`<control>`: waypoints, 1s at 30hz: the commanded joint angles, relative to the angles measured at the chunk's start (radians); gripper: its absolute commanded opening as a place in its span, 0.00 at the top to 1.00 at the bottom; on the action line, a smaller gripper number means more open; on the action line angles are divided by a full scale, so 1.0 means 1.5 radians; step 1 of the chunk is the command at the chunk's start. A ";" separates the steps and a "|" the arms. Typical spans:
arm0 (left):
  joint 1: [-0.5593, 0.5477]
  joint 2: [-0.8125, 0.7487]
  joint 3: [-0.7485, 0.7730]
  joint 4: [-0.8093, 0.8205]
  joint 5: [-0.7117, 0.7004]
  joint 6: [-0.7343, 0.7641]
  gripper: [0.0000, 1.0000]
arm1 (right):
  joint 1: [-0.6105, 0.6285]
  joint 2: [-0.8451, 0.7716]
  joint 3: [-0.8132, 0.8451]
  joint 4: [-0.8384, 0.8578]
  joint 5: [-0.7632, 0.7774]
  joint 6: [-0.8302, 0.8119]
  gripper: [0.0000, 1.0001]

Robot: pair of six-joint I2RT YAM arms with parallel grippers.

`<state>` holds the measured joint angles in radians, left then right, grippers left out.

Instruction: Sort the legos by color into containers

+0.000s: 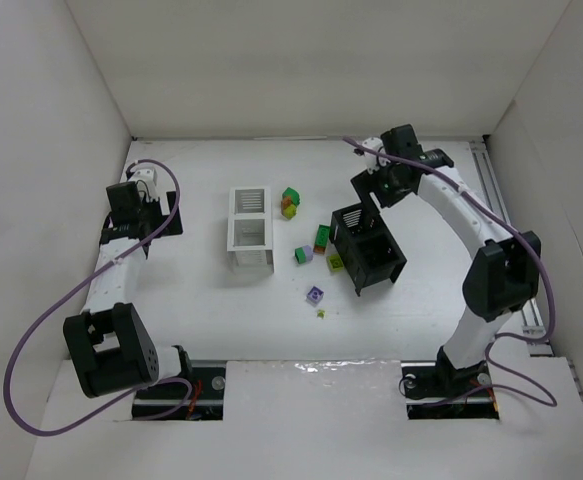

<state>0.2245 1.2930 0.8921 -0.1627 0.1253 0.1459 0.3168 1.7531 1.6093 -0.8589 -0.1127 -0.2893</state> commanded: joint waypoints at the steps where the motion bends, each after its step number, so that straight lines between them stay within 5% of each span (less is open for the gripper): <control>1: 0.003 -0.005 0.012 0.008 -0.009 0.003 0.01 | 0.016 0.017 0.005 -0.011 0.029 0.008 0.23; 7: 0.003 -0.005 0.012 0.008 -0.015 0.003 0.01 | 0.036 0.036 -0.004 0.003 0.065 0.039 0.24; 15: 0.003 0.007 0.012 0.014 -0.015 -0.003 0.01 | 0.036 0.087 -0.023 0.016 0.071 0.091 0.40; 22: 0.003 0.007 0.012 0.028 -0.021 -0.003 0.01 | 0.009 0.087 -0.056 0.042 0.071 0.139 0.64; 27: 0.003 0.013 0.012 0.028 -0.021 -0.003 0.01 | -0.007 0.087 -0.050 0.054 0.089 0.174 0.93; 30: 0.003 0.013 0.012 0.034 -0.021 -0.003 0.01 | -0.020 0.093 -0.025 0.054 0.107 0.199 1.00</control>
<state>0.2245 1.3144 0.8921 -0.1459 0.1001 0.1455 0.3141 1.9057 1.5352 -0.8314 -0.0048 -0.0475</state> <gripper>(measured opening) 0.989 0.260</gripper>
